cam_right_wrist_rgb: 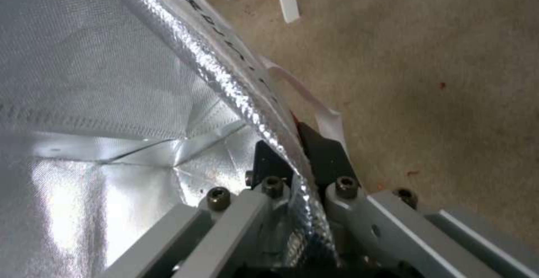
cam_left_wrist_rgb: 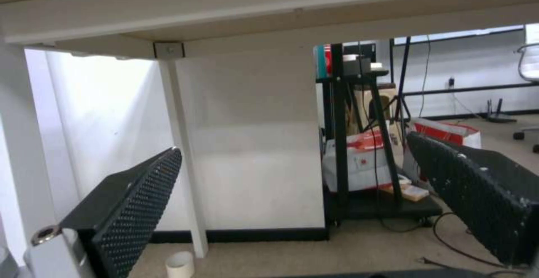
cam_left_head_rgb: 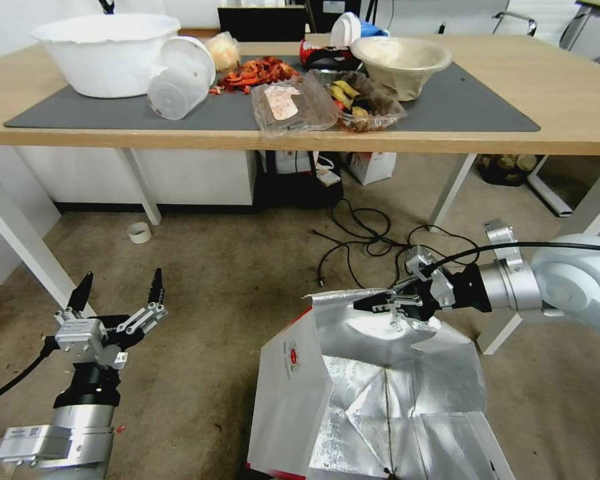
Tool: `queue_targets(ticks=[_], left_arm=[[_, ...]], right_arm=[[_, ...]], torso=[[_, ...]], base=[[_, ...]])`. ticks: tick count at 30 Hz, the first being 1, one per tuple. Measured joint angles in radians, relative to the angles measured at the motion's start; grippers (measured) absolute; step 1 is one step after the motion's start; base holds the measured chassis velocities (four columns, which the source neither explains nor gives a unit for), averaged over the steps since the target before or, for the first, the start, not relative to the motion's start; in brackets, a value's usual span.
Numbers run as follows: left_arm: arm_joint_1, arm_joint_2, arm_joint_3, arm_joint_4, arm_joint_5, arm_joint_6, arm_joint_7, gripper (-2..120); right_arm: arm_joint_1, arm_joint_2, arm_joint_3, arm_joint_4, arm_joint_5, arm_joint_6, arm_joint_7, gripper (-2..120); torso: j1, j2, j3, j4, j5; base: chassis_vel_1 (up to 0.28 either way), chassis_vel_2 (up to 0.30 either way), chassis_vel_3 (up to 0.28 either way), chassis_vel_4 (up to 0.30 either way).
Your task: Pick up the food delivery bag from the floor and place it on the table.
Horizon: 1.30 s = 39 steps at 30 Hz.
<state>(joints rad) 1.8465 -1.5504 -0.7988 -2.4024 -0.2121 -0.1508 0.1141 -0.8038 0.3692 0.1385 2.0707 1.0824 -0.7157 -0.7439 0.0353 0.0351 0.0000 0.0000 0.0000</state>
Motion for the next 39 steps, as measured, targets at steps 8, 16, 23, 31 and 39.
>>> queue_targets(ticks=[8, 16, 23, 31, 39], left_arm=[[0.005, -0.008, 0.002, 0.013, 0.015, -0.031, 0.014, 100], [0.016, -0.01, 0.003, 0.019, 0.019, -0.064, 0.028, 100], [0.019, -0.01, 0.003, 0.017, 0.022, -0.066, 0.034, 100], [0.023, -0.007, 0.005, 0.01, 0.022, -0.067, 0.036, 100], [0.027, -0.006, 0.005, 0.006, 0.021, -0.067, 0.041, 100]], right_arm=[[-0.045, -0.001, 0.032, 0.004, -0.03, 0.005, 0.0, 0], [-0.091, 0.001, 0.065, 0.009, -0.057, 0.01, 0.001, 0], [-0.122, -0.003, 0.096, 0.019, -0.06, 0.01, 0.002, 0], [-0.152, -0.007, 0.133, 0.026, -0.058, 0.011, 0.001, 0], [-0.169, -0.01, 0.143, 0.028, -0.057, 0.013, 0.001, 0]], torso=[[0.0, 0.0, 0.0, 0.0, 0.0], [0.001, 0.016, 0.013, 0.0, 0.0], [0.002, 0.044, 0.04, 0.0, -0.0001], [0.005, 0.074, 0.067, 0.0, 0.0], [0.011, 0.11, 0.098, -0.0001, 0.0]], base=[[0.0, 0.0, 0.0, 0.0], [0.0, 0.0, 0.0, 0.0], [0.0, 0.0, 0.0, 0.0], [0.0, 0.0, 0.0, 0.0], [0.0, 0.0, 0.0, 0.0]])
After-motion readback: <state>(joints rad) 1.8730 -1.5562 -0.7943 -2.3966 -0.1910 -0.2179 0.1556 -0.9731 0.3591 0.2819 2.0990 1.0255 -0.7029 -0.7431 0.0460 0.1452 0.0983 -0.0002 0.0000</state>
